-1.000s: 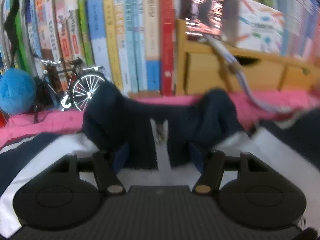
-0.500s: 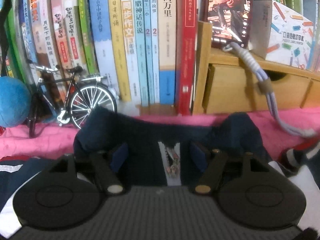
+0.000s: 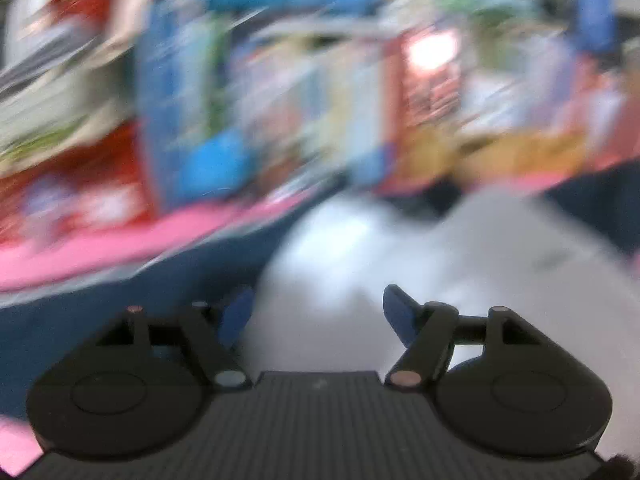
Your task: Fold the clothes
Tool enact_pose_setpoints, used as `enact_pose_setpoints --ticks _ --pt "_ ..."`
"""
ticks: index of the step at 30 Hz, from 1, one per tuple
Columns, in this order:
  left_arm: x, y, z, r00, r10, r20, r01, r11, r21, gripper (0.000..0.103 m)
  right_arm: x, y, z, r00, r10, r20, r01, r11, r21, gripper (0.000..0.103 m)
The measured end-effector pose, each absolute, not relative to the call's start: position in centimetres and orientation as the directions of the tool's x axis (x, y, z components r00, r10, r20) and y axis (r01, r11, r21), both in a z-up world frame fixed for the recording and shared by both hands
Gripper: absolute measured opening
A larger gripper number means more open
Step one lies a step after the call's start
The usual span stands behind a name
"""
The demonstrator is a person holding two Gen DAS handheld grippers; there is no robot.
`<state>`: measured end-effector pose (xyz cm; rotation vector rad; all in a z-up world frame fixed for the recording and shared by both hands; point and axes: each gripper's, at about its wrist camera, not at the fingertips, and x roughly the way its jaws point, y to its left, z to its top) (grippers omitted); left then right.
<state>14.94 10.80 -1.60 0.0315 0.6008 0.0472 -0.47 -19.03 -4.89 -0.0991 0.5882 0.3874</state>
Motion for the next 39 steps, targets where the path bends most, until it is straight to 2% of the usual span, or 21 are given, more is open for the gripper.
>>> enact_pose_setpoints --ticks 1,2,4,7,10,13,15,18,22,24,28,30,31,32,34,39 --pt "14.6 13.0 -2.3 0.8 0.094 -0.592 -0.087 0.995 0.04 0.066 -0.4 -19.0 -4.9 0.762 0.325 -0.559 -0.384 0.923 0.014 0.066" --pt "14.4 15.4 -3.0 0.785 0.091 -0.612 -0.119 0.993 -0.004 0.072 -0.4 -18.9 -4.9 0.763 0.323 -0.56 -0.384 0.923 0.01 0.066" --pt "14.1 18.1 -3.6 0.782 0.067 -0.62 -0.125 0.991 -0.05 0.078 -0.4 -18.9 -4.9 0.761 0.324 -0.563 -0.387 0.922 0.007 0.067" --pt "13.6 19.7 -3.4 0.795 0.011 -0.607 -0.094 0.99 -0.106 0.078 -0.3 -18.8 -4.8 0.759 0.323 -0.565 -0.389 0.921 0.004 0.068" --pt "12.9 20.1 -2.6 0.807 -0.057 -0.587 -0.062 0.981 -0.181 0.067 -0.3 -18.8 -4.7 0.759 0.321 -0.566 -0.388 0.922 0.003 0.069" --pt "10.2 21.8 -1.1 0.852 -0.139 -0.504 -0.01 0.96 -0.281 0.072 -0.2 -18.8 -4.6 0.759 0.32 -0.567 -0.387 0.922 0.003 0.069" --pt "8.4 23.9 0.2 0.88 -0.058 -0.472 -0.072 0.965 -0.253 0.074 -0.2 -18.8 -4.6 0.759 0.32 -0.567 -0.387 0.922 0.003 0.069" --pt "6.7 28.1 1.2 0.867 0.192 -0.459 -0.299 0.938 -0.173 0.076 -0.1 -18.8 -4.6 0.758 0.32 -0.567 -0.388 0.922 0.002 0.069" --pt "6.0 34.6 1.3 0.737 0.502 -0.452 -0.594 0.8 -0.081 0.076 -0.1 -18.7 -4.6 0.759 0.318 -0.569 -0.386 0.922 0.0 0.07" --pt "6.3 37.8 0.8 0.675 0.567 -0.471 -0.677 0.731 -0.09 0.076 -0.1 -18.7 -4.6 0.758 0.316 -0.57 -0.385 0.923 -0.001 0.07" --pt "7.3 42.4 -0.6 0.6 0.596 -0.534 -0.764 0.625 -0.161 0.076 0.0 -18.7 -4.6 0.758 0.313 -0.572 -0.383 0.924 -0.002 0.071" --pt "8.1 43.9 -1.6 0.583 0.581 -0.568 -0.778 0.602 -0.183 0.063 0.0 -18.7 -4.6 0.758 0.311 -0.574 -0.382 0.924 -0.003 0.072" --pt "8.5 44.4 -1.9 0.578 0.575 -0.58 -0.781 0.597 -0.186 0.033 0.0 -18.7 -4.6 0.758 0.31 -0.574 -0.381 0.925 -0.003 0.072" --pt "9.1 44.5 -1.9 0.578 0.574 -0.581 -0.776 0.606 -0.174 0.016 0.0 -18.6 -4.6 0.758 0.309 -0.575 -0.38 0.925 -0.004 0.073" --pt "10.2 44.6 -1.7 0.584 0.577 -0.571 -0.763 0.631 -0.143 0.011 0.1 -18.7 -4.6 0.758 0.304 -0.577 -0.375 0.927 -0.005 0.075" --pt "10.8 42.4 2.6 0.665 0.703 -0.251 -0.708 0.701 0.085 0.012 0.2 -18.9 -4.7 0.756 0.297 -0.583 -0.367 0.93 -0.002 0.078"
